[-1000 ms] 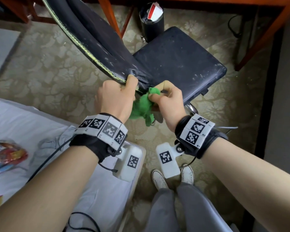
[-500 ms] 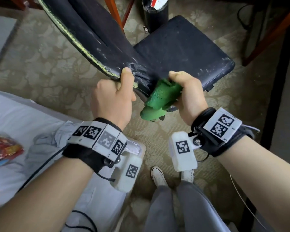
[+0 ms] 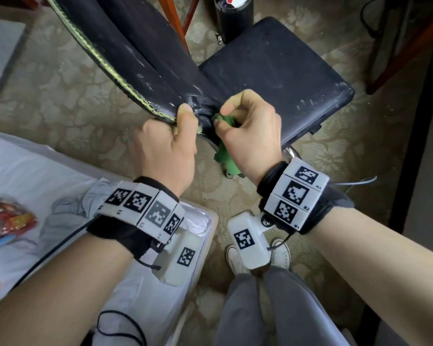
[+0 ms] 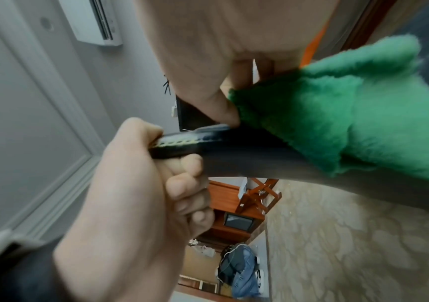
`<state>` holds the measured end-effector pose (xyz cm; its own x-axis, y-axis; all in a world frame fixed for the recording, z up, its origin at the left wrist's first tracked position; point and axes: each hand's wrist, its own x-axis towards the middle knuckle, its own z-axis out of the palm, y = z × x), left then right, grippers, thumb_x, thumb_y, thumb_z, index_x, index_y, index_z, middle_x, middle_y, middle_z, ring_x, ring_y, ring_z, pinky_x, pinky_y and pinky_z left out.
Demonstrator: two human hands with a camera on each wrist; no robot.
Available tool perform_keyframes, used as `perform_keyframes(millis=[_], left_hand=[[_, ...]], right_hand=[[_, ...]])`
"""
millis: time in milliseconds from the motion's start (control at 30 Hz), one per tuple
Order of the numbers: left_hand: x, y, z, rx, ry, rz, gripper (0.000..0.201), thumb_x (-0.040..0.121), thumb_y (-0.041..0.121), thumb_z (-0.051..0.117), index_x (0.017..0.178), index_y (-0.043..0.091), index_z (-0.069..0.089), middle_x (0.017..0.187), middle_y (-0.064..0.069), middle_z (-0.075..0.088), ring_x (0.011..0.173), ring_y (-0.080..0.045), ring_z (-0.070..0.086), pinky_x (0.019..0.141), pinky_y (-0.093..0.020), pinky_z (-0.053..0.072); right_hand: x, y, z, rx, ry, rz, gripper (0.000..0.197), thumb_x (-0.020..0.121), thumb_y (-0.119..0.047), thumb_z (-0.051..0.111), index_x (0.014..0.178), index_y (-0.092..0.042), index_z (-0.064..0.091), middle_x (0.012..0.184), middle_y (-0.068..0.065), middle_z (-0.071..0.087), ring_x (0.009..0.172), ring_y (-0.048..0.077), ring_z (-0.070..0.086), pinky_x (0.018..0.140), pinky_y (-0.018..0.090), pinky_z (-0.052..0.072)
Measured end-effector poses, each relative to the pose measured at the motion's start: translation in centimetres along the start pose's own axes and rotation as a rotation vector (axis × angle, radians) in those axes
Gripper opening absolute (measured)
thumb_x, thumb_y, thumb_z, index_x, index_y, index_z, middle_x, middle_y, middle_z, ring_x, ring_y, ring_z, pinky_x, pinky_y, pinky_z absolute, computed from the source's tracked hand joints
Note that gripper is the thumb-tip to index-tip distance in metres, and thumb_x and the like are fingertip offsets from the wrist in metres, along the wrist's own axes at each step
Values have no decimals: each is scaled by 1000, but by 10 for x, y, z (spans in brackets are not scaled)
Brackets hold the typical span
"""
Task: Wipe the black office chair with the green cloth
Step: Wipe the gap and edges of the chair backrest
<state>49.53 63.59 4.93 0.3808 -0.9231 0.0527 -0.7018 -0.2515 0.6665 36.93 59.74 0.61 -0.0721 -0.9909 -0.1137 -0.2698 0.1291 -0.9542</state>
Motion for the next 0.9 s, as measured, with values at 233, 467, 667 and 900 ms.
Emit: perform_keyframes(millis=[233,467,667,900], left_hand=[[0,-1,-1,-1,-16,-13,67,83,61,26,37,20,54,39,12,54,54,-17,59,72,-35,50],[3,-6,-1,-9,10,-12,66,83,59,29,37,20,53,38,4,53,57,-24,62,75,-40,52],[1,-4,0,3,31,4,64,84,58,27,37,22,51,43,3,56,59,-25,63,76,-40,51],[5,-2,-1,60,21,34,72,82,60,23,45,10,57,50,-9,61,63,-33,62,75,-43,49]], right_hand=[[-3,15,-6,209,-35,137,21,75,-12,75,78,-24,58,68,-9,65,68,14,65,70,35,57],[0,28,-2,373,-90,222,20,75,-3,77,75,-21,69,77,5,70,78,30,69,72,47,60],[-10,39,-3,-2,-94,-71,17,85,-24,70,101,-28,75,87,-5,66,75,10,61,75,25,51],[8,25,-4,-142,-86,-195,6,81,-10,71,87,-11,70,73,-10,67,70,7,61,73,12,47]])
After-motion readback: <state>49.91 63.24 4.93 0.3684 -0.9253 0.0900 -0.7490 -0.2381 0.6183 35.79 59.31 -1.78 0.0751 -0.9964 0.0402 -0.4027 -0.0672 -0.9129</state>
